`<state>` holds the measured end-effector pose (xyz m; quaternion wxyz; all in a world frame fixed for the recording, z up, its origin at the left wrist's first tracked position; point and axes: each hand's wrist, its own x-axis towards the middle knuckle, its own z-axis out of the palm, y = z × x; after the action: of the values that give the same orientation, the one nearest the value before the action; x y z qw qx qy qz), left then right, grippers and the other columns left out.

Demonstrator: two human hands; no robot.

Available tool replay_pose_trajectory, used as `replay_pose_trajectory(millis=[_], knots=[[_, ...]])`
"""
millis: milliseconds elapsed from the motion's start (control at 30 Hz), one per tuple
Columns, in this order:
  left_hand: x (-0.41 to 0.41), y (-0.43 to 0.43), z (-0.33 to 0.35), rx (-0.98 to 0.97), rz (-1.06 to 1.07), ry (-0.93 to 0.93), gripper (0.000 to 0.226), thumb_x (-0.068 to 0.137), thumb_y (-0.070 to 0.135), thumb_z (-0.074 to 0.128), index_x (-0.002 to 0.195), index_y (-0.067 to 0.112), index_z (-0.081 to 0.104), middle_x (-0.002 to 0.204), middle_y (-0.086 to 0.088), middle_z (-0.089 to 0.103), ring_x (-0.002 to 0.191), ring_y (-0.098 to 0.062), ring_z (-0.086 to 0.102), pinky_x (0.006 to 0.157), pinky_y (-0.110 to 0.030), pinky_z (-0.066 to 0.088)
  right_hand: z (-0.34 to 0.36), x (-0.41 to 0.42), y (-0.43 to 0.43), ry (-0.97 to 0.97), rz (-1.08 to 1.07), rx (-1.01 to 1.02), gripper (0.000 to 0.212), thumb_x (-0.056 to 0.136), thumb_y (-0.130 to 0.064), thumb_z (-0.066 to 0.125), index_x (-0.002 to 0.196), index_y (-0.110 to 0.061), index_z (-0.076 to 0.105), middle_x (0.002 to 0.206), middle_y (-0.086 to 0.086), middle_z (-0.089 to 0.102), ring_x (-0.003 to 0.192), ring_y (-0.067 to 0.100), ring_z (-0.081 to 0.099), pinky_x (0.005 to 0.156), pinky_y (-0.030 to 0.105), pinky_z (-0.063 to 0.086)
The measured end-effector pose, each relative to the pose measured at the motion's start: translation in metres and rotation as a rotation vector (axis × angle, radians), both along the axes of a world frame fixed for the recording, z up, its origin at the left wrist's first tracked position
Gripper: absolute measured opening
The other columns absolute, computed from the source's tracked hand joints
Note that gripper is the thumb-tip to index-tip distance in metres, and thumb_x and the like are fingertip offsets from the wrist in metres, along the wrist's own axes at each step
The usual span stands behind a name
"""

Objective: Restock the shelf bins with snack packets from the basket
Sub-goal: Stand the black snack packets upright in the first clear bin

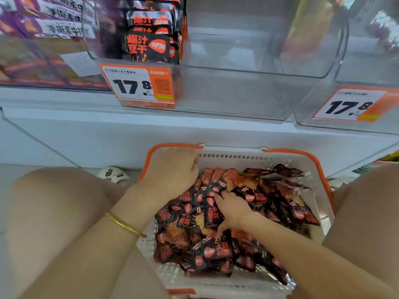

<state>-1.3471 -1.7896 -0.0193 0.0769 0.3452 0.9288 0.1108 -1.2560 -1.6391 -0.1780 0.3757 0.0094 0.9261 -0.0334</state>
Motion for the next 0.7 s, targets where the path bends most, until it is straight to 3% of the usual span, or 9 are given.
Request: replay_pose_trajectory(millis=[100,167,233,333,433,500,600,700], knots=[[0.001,0.001,-0.001,-0.029,-0.022,-0.014,0.021,0.091,0.018,0.044,0.1,0.025,0.062,0.09,0.005,0.065,0.075,-0.013,0.06,0.063,-0.03,0.051,0.0,-0.005,0.006,0.106,-0.038,-0.043,0.109,0.073,-0.055,0.072,0.151,-0.011,0.011,0.153,0.012,0.024,0.14,0.034,0.023,0.109,0.045,0.034],[0.002,0.002,-0.002,-0.044,-0.033,-0.064,0.021,0.093,0.018,0.043,0.103,0.023,0.06,0.091,0.006,0.063,0.068,-0.008,0.055,0.051,-0.021,0.042,0.003,-0.007,0.013,0.067,-0.073,-0.107,0.1,0.076,-0.052,0.072,0.149,-0.009,0.02,0.151,0.012,0.028,0.138,0.033,0.026,0.11,0.043,0.033],[0.003,0.003,-0.005,-0.081,-0.041,-0.131,0.019,0.095,0.019,0.04,0.106,0.02,0.056,0.097,0.005,0.061,0.065,-0.004,0.049,0.048,-0.015,0.028,0.008,-0.007,0.018,0.02,-0.09,-0.155,0.077,0.083,-0.043,0.067,0.143,-0.007,0.034,0.144,0.013,0.038,0.131,0.031,0.038,0.106,0.041,0.038],[0.005,0.005,-0.01,-0.117,-0.043,-0.253,0.013,0.096,0.019,0.04,0.1,0.015,0.052,0.093,0.002,0.056,0.064,-0.003,0.042,0.05,-0.017,0.026,0.019,-0.01,0.02,0.138,-0.09,-0.165,0.033,0.096,-0.029,0.046,0.116,-0.005,0.056,0.115,0.014,0.061,0.101,0.03,0.058,0.084,0.043,0.051],[0.006,0.008,-0.016,-0.079,-0.04,-0.369,0.02,0.097,0.024,0.041,0.108,0.015,0.054,0.097,-0.001,0.06,0.079,-0.012,0.056,0.068,-0.024,0.044,0.042,-0.015,0.017,0.399,-0.127,-0.111,0.032,0.1,-0.031,0.036,0.103,-0.006,0.056,0.098,0.009,0.063,0.09,0.031,0.06,0.069,0.039,0.051],[0.007,0.012,-0.013,-0.014,-0.039,-0.439,0.03,0.099,0.03,0.036,0.122,0.016,0.05,0.098,-0.003,0.062,0.082,-0.017,0.059,0.078,-0.033,0.049,0.065,-0.018,0.009,0.549,-0.162,-0.226,0.03,0.1,-0.031,0.036,0.105,-0.007,0.055,0.094,0.008,0.061,0.086,0.027,0.058,0.063,0.036,0.044],[0.007,0.016,-0.003,0.096,0.042,-0.534,0.039,0.101,0.038,0.029,0.106,0.01,0.056,0.084,-0.006,0.062,0.072,-0.02,0.059,0.072,-0.035,0.048,0.107,-0.018,-0.006,0.668,-0.173,-0.462,0.023,0.1,-0.024,0.038,0.093,-0.008,0.054,0.074,0.0,0.053,0.065,0.018,0.047,0.057,0.036,0.037],[0.004,0.009,0.01,0.211,0.192,-0.398,0.035,0.095,0.049,0.037,0.09,0.02,0.058,0.081,0.002,0.065,0.072,-0.014,0.063,0.072,-0.034,0.052,0.134,-0.015,-0.011,0.648,-0.208,-0.658,0.018,0.1,-0.029,0.041,0.102,-0.023,0.059,0.087,-0.006,0.062,0.079,0.014,0.057,0.071,0.035,0.045]])
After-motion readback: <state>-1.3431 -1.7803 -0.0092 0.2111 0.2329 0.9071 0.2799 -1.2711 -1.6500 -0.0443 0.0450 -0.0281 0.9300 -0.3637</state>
